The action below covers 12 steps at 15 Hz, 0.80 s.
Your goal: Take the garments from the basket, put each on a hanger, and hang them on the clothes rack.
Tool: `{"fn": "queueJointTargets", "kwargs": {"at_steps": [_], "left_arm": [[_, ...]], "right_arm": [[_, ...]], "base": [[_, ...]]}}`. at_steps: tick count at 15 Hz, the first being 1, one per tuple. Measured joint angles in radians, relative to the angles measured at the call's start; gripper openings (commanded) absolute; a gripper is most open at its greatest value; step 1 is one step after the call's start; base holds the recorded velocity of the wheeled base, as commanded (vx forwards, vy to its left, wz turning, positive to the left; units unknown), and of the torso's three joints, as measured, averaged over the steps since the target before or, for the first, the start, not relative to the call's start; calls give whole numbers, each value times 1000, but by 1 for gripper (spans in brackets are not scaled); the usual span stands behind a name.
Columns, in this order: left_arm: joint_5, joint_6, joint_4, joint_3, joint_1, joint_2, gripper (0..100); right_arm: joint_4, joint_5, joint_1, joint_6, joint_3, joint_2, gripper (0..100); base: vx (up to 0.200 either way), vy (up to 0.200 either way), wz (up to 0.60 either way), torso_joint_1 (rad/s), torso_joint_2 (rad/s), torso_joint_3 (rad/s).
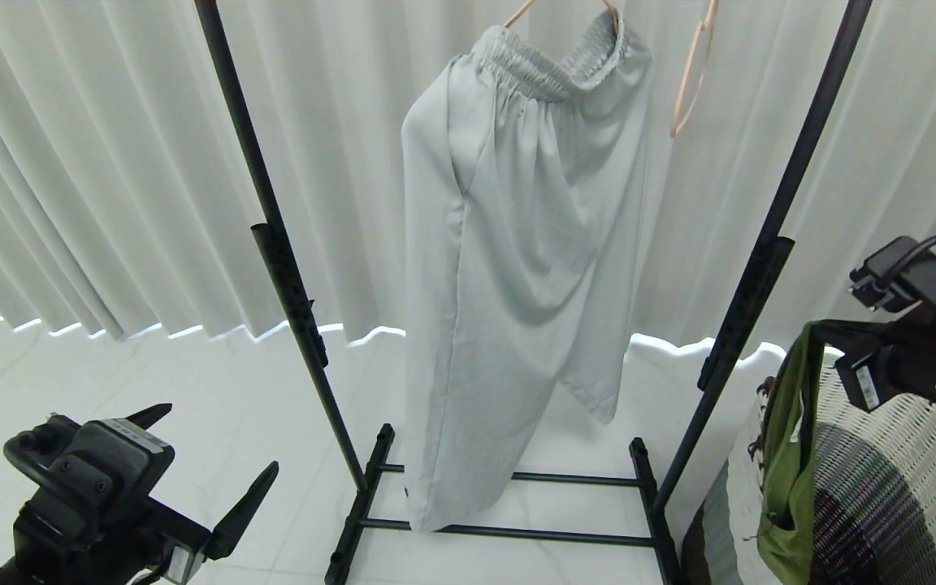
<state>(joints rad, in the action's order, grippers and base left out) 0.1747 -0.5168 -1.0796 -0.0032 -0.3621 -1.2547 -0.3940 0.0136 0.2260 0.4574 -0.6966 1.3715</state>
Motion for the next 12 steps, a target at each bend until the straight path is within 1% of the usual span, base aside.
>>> {"fn": "queueJointTargets", "kwargs": {"at_steps": [2,3,4,6,8,12], "left_arm": [[1,0,0,0,0,1,100],[0,1,0,0,0,1,100],[0,1,0,0,0,1,100],[0,1,-1,0,0,3,100],[0,1,-1,0,-1,7,100],[-5,4,-3,0,-16,22,100]], "right_arm": [[203,5,59,0,-139,-56,0],[269,8,95,0,-189,-83,0],[308,14,124,0,-217,-103,0],[342,47,175,-1,-255,-135,0],[356,90,227,0,-277,-152,0],[371,113,294,-1,-307,-157,0]], "base": [[-200,0,0,2,0,0],[-200,0,0,12,-2,-2],[-200,0,0,12,2,2],[-200,0,0,-7,2,2],[0,0,0,0,0,0],[0,0,0,0,0,0]]}}
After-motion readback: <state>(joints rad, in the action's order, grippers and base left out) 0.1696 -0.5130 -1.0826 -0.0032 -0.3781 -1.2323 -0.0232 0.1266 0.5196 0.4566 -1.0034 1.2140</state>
